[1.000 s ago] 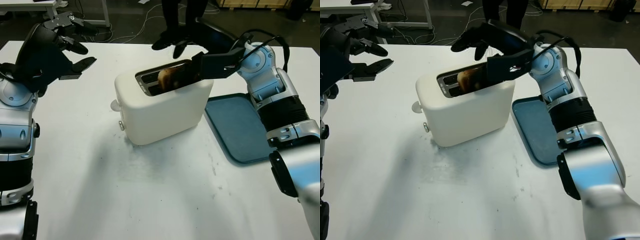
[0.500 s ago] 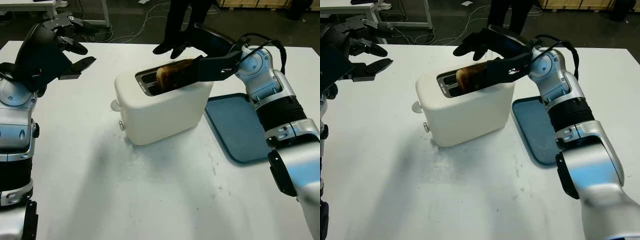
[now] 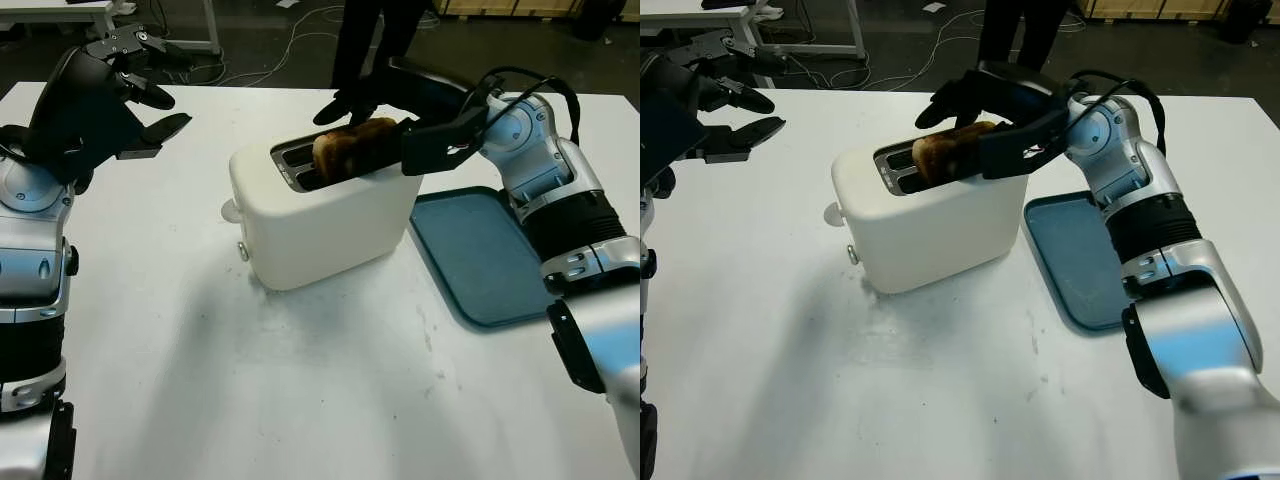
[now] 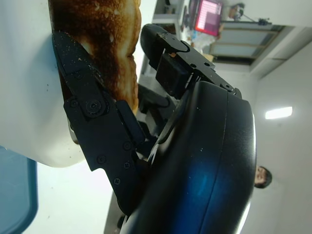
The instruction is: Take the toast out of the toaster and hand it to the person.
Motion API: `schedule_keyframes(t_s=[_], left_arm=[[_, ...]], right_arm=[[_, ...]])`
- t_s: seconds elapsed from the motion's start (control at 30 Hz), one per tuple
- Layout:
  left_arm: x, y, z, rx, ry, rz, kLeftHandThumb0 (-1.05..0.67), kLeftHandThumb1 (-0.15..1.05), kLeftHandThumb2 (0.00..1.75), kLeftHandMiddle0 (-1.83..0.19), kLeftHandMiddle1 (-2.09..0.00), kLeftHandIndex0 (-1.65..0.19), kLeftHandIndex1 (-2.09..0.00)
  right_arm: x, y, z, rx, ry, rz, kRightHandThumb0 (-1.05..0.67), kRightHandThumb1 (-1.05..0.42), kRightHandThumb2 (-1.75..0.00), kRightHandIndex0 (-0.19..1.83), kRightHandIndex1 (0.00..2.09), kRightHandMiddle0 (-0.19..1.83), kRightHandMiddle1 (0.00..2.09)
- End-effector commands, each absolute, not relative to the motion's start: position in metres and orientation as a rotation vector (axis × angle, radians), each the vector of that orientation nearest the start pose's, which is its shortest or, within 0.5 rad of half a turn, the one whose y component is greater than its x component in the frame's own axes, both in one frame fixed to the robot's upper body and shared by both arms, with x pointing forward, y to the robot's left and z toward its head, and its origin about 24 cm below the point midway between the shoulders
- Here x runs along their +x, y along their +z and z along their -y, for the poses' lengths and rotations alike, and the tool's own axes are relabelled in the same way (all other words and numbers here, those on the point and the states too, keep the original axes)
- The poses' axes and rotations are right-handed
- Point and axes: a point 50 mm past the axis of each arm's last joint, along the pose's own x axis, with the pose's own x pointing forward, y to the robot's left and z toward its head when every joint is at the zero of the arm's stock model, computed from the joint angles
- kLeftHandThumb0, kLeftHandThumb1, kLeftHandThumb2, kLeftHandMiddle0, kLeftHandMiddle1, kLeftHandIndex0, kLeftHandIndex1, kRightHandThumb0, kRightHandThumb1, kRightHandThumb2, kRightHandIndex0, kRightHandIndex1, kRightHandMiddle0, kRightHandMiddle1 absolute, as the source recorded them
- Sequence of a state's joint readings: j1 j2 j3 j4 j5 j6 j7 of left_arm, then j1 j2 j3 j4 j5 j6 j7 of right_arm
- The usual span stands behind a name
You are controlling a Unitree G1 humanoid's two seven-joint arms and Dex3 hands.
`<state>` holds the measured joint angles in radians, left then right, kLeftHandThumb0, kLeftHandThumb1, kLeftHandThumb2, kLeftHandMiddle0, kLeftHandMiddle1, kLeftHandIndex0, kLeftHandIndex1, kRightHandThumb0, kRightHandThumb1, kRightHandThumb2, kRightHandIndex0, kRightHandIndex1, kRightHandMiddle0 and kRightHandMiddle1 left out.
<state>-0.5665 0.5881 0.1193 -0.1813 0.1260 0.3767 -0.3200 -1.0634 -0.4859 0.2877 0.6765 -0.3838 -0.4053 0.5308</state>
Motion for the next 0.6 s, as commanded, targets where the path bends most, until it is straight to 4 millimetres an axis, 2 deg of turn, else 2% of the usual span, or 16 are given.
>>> schedule_keyframes(t_s=[0.0, 0.17, 0.27, 0.33, 0.4, 0.47, 0.57], left_arm=[[0.308, 0.247, -0.223, 0.683, -0.055, 0.310, -0.11, 0.70, 0.46, -0.33, -1.07, -0.37, -0.78], [0.308, 0.246, -0.224, 0.677, -0.055, 0.312, -0.12, 0.71, 0.45, -0.33, -1.06, -0.38, -0.77], [0.308, 0.246, -0.225, 0.660, -0.056, 0.310, -0.13, 0.71, 0.45, -0.32, -1.07, -0.38, -0.77], [0.308, 0.246, -0.224, 0.672, -0.054, 0.312, -0.13, 0.71, 0.45, -0.31, -1.07, -0.38, -0.77], [0.308, 0.246, -0.224, 0.691, -0.055, 0.317, -0.13, 0.70, 0.45, -0.32, -1.08, -0.38, -0.78], [0.308, 0.247, -0.224, 0.718, -0.056, 0.329, -0.11, 0.70, 0.45, -0.34, -1.08, -0.38, -0.78], [0.308, 0.247, -0.224, 0.722, -0.053, 0.329, -0.12, 0.69, 0.44, -0.37, -1.09, -0.41, -0.79]], right_arm=[[0.382, 0.231, 0.126, -1.226, 0.699, 0.434, -0.62, -0.62, 0.00, 0.65, 0.80, 0.87, 0.05], [0.381, 0.228, 0.130, -1.244, 0.721, 0.407, -0.45, -0.60, 0.00, 0.70, 0.73, 0.92, 0.05], [0.379, 0.227, 0.131, -1.278, 0.724, 0.402, -0.39, -0.61, 0.00, 0.80, 0.62, 0.97, 0.06], [0.378, 0.225, 0.132, -1.295, 0.731, 0.405, -0.35, -0.63, -0.01, 0.89, 0.62, 1.02, 0.08], [0.378, 0.223, 0.131, -1.332, 0.734, 0.402, -0.33, -0.64, -0.01, 0.98, 0.74, 1.11, 0.13], [0.377, 0.219, 0.130, -1.375, 0.734, 0.418, -0.35, -0.66, 0.00, 0.98, 0.98, 1.17, 0.21], [0.376, 0.212, 0.128, -1.430, 0.731, 0.444, -0.39, -0.67, 0.00, 1.02, 1.34, 1.09, 0.63]])
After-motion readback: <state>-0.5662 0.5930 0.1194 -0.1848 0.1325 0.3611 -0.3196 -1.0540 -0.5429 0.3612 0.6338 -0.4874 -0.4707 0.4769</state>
